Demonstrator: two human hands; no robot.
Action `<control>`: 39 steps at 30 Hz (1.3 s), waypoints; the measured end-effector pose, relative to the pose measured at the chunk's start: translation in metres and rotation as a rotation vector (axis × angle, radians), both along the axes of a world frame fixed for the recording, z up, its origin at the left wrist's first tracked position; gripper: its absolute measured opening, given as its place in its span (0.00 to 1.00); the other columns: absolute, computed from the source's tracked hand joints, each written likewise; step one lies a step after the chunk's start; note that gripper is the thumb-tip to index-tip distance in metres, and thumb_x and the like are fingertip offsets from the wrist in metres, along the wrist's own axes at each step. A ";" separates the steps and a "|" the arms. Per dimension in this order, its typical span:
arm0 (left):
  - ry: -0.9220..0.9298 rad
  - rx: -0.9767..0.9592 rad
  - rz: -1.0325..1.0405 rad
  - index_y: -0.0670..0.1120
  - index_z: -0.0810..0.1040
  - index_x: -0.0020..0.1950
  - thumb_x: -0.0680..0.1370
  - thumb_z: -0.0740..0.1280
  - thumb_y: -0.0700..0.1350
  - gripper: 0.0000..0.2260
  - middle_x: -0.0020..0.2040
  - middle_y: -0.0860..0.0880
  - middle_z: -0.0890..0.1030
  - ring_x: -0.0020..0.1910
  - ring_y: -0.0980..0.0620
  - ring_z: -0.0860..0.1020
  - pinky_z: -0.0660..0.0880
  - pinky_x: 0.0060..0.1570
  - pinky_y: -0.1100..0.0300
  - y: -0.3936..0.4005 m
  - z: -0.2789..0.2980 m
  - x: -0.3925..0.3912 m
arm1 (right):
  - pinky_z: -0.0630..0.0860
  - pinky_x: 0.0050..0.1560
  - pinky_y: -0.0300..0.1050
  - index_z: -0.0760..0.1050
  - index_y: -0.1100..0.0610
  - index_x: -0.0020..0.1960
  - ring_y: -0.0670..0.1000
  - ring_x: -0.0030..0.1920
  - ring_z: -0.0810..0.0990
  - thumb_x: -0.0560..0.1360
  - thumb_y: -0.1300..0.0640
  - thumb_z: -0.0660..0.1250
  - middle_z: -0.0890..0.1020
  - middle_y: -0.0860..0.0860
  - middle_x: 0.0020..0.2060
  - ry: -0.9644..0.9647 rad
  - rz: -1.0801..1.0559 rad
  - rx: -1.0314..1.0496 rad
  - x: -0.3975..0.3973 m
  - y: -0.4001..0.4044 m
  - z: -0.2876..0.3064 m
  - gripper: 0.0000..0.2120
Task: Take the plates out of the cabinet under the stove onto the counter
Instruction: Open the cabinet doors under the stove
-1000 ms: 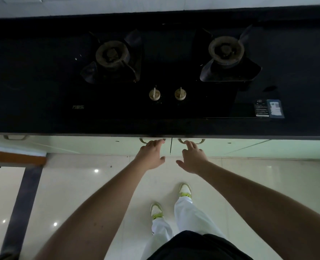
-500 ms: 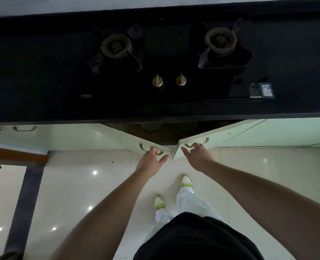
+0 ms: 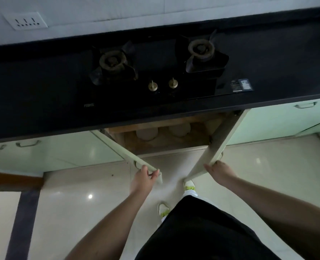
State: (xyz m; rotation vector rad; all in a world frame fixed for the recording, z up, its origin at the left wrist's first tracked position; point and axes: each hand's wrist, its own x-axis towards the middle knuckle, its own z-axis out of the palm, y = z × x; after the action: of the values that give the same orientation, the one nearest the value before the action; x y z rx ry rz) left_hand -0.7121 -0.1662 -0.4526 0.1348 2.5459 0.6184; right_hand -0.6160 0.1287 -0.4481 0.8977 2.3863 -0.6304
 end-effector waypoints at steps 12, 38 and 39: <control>0.209 -0.164 -0.201 0.51 0.60 0.76 0.81 0.60 0.55 0.25 0.80 0.45 0.51 0.78 0.44 0.46 0.54 0.74 0.44 0.012 0.001 0.011 | 0.45 0.76 0.52 0.56 0.53 0.78 0.53 0.78 0.48 0.80 0.51 0.58 0.55 0.52 0.78 0.159 0.444 0.304 0.052 0.013 0.022 0.28; 0.199 -0.476 -0.400 0.46 0.69 0.71 0.79 0.62 0.50 0.21 0.77 0.49 0.62 0.78 0.48 0.51 0.53 0.73 0.49 0.001 -0.001 0.035 | 0.57 0.72 0.51 0.63 0.56 0.73 0.57 0.73 0.60 0.79 0.50 0.55 0.66 0.57 0.71 -0.040 0.466 0.298 0.121 0.130 0.029 0.24; 0.198 -0.486 -0.397 0.47 0.69 0.70 0.80 0.62 0.51 0.20 0.77 0.49 0.62 0.78 0.49 0.51 0.54 0.72 0.51 -0.004 0.002 0.037 | 0.57 0.72 0.51 0.62 0.56 0.73 0.57 0.73 0.60 0.79 0.50 0.55 0.66 0.57 0.71 -0.030 0.480 0.288 0.114 0.124 0.030 0.24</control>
State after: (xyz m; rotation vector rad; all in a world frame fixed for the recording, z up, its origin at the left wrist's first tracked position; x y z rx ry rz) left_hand -0.6746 -0.1700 -0.4511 0.5313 2.6655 -0.1750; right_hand -0.5019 0.2528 -0.4180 0.4035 2.5702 -0.0887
